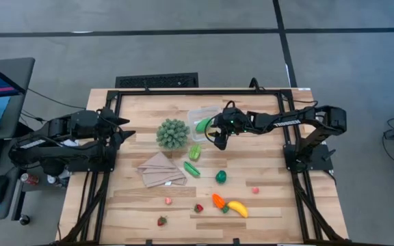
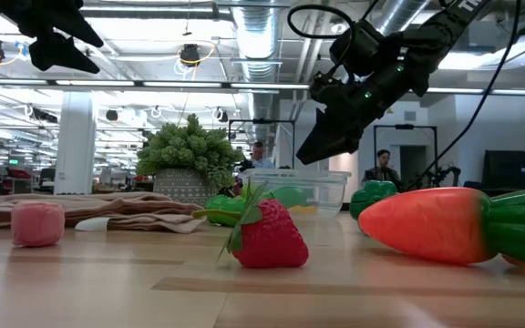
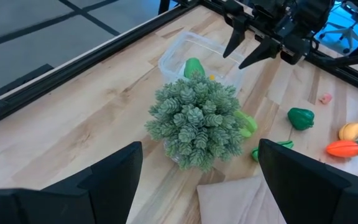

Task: Pick and placing Produce into tupperware
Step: Put the right pink peach into the transparent bin

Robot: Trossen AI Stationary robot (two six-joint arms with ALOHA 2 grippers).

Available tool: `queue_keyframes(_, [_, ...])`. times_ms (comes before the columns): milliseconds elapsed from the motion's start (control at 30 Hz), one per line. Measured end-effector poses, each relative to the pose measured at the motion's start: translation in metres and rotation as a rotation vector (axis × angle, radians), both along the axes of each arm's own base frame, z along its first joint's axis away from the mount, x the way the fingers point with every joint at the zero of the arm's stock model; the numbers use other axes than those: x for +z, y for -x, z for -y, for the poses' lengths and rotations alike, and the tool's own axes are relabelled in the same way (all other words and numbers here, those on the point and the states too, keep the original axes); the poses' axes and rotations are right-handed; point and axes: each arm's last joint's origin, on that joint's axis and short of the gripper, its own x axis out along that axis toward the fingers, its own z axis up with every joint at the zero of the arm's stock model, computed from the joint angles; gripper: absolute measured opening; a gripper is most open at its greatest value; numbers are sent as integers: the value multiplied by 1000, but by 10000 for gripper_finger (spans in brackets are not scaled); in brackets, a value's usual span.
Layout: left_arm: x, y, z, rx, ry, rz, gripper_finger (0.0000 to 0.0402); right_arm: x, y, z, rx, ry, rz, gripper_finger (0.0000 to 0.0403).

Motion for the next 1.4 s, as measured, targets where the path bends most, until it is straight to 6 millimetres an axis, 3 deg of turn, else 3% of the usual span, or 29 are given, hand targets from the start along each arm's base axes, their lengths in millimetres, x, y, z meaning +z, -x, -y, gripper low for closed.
queue_keyframes(167, [0,0,0,0,0,0,310,6,5,-3,3,-90,2,202])
queue_keyframes(333, [0,0,0,3,-3,-2,310,22,24,-15,48,-221,-60,193])
queue_keyframes(667, [0,0,0,11,-9,-3,310,52,74,-67,172,-300,-256,177])
queue_keyframes(967, [0,0,-1,79,60,24,310,71,90,-99,160,-363,-211,164])
queue_keyframes(1200, [-3,-10,6,-172,237,7,310,73,96,-124,148,-370,-213,155])
queue_keyframes(1400, [-4,-23,12,-271,253,-29,310,65,103,-142,85,-369,-229,146])
